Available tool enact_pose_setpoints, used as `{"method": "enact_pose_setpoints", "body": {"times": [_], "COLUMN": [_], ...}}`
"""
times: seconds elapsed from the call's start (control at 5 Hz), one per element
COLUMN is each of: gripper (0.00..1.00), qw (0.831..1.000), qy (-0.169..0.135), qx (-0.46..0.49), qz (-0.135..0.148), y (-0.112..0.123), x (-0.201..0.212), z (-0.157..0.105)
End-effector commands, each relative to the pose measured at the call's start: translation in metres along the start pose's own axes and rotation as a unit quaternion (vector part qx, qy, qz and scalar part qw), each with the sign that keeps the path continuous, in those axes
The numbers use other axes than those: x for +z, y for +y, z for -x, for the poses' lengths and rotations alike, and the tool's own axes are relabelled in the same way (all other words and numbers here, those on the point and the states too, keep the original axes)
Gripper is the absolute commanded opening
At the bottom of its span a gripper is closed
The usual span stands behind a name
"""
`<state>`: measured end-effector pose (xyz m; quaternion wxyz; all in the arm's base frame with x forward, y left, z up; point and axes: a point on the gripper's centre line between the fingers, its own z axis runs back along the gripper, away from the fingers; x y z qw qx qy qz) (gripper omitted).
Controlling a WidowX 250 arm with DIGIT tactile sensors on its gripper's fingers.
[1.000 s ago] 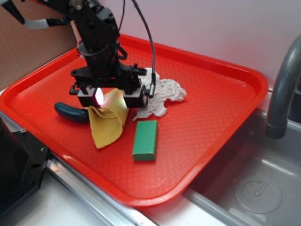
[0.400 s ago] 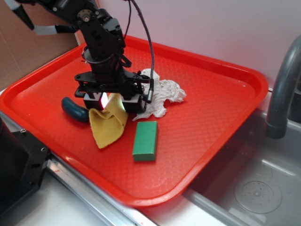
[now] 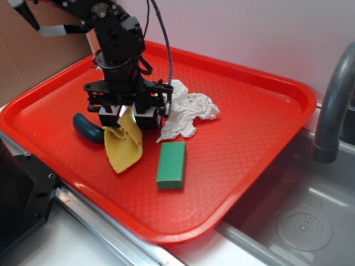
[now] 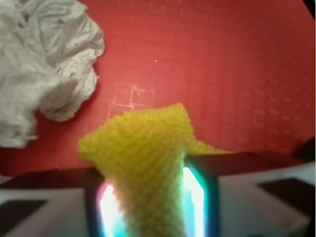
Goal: Grab the yellow cloth.
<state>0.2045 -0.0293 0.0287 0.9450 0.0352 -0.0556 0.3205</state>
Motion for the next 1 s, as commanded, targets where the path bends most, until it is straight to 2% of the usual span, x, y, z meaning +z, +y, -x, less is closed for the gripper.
{"method": "enact_pose_setpoints", "body": {"times": [0.0, 0.2, 0.4, 0.6, 0.8], "gripper": [0.0, 0.0, 0.0, 0.0, 0.0], "qw": [0.998, 0.987, 0.982, 0.981, 0.982], "qy": [-0.015, 0.0, 0.003, -0.008, -0.003], "qx": [-0.052, -0.155, -0.182, -0.18, -0.168], "qz": [0.021, 0.035, 0.05, 0.072, 0.082], "y": [-0.009, -0.015, -0.009, 0.003, 0.01], "x": [0.079, 0.13, 0.173, 0.202, 0.203], "z": [-0.018, -0.011, -0.007, -0.006, -0.01]}}
